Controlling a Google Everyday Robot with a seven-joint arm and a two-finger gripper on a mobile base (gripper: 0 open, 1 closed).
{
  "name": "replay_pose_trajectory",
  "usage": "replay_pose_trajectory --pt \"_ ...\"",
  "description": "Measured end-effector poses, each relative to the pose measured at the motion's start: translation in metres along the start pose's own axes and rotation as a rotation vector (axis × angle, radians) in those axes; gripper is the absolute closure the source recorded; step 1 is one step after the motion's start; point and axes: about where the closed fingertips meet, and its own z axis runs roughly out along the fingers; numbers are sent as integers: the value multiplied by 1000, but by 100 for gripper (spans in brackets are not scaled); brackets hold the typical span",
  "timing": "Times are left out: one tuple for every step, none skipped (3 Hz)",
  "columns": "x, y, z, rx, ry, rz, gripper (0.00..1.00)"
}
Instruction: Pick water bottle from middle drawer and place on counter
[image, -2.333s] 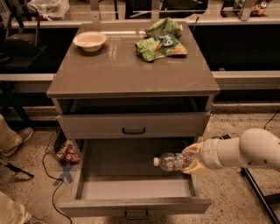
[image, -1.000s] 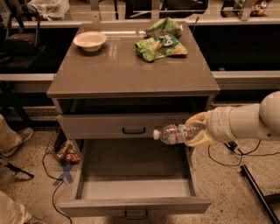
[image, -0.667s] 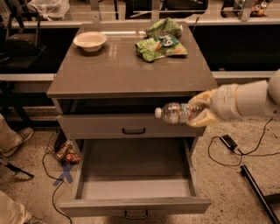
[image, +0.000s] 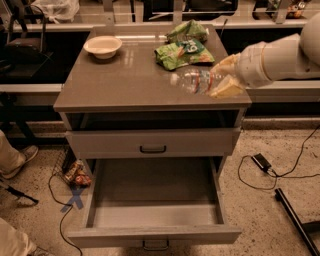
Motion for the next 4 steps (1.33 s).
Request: replay_pose_trajectory --pt "-10 -32 24 -24 -3 70 100" --pt "-13 -50 55 -76 16 143 100" --pt "-9 -59 86 -135 55 207 100" --pt "2 -60 112 -190 108 267 81"
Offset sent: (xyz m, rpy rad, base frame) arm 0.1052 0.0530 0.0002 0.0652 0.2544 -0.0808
